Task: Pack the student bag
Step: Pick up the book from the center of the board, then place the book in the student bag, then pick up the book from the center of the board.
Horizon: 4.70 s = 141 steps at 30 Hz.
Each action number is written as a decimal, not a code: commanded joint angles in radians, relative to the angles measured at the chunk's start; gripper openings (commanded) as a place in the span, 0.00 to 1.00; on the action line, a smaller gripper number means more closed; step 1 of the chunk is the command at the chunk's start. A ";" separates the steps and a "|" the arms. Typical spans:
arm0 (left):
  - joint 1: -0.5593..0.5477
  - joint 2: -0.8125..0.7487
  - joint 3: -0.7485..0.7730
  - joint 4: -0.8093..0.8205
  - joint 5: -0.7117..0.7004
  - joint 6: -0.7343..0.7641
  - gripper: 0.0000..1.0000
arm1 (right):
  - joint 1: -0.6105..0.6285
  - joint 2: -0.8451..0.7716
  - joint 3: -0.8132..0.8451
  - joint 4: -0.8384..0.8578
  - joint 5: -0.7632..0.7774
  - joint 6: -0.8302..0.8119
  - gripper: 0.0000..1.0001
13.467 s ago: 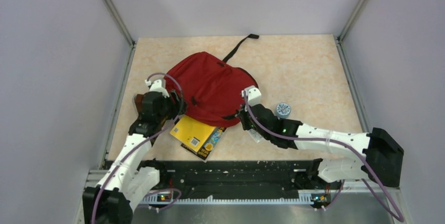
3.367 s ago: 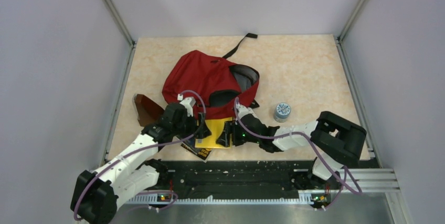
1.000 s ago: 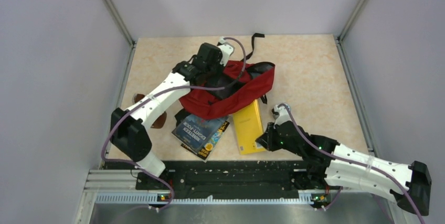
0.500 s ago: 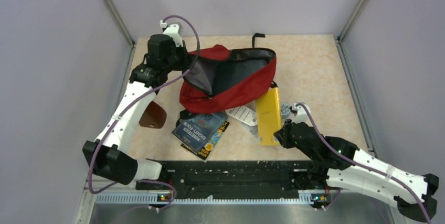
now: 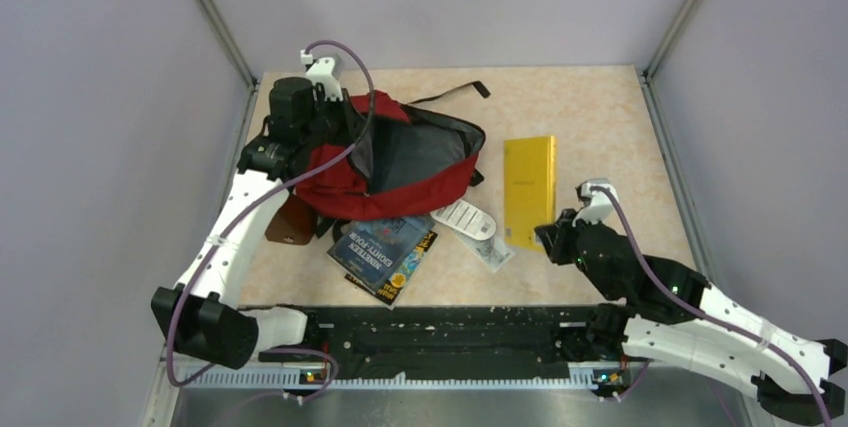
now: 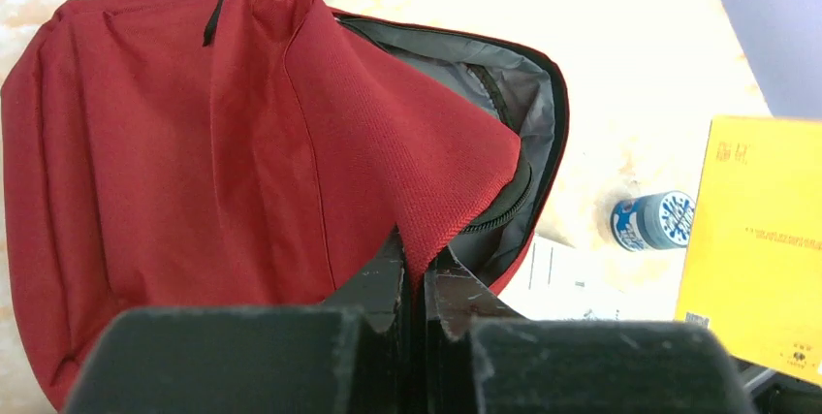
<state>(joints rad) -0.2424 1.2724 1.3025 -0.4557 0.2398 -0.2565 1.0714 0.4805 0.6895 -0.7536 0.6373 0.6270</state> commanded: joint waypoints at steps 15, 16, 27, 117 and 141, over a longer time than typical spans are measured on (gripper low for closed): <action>-0.018 -0.076 -0.091 0.186 0.233 0.034 0.00 | -0.284 0.574 0.158 1.002 -0.408 -0.213 0.00; -0.021 -0.075 -0.091 0.186 0.233 0.033 0.00 | -0.285 0.592 0.158 1.029 -0.408 -0.217 0.00; -0.034 -0.074 -0.094 0.180 0.222 0.033 0.00 | -0.303 0.722 0.121 1.207 -0.401 -0.173 0.00; -0.103 0.056 -0.045 -0.008 -0.381 0.137 0.00 | -0.123 0.754 -0.100 1.139 -0.400 -0.143 0.83; -0.184 -0.774 -0.715 -0.152 -0.495 -0.527 0.96 | 0.101 0.847 -0.132 1.234 -0.324 -0.113 0.83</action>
<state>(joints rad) -0.4278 0.5865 0.7124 -0.6098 -0.3084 -0.5556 1.1587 1.3148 0.4953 0.4263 0.2859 0.5503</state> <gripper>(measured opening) 0.953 0.830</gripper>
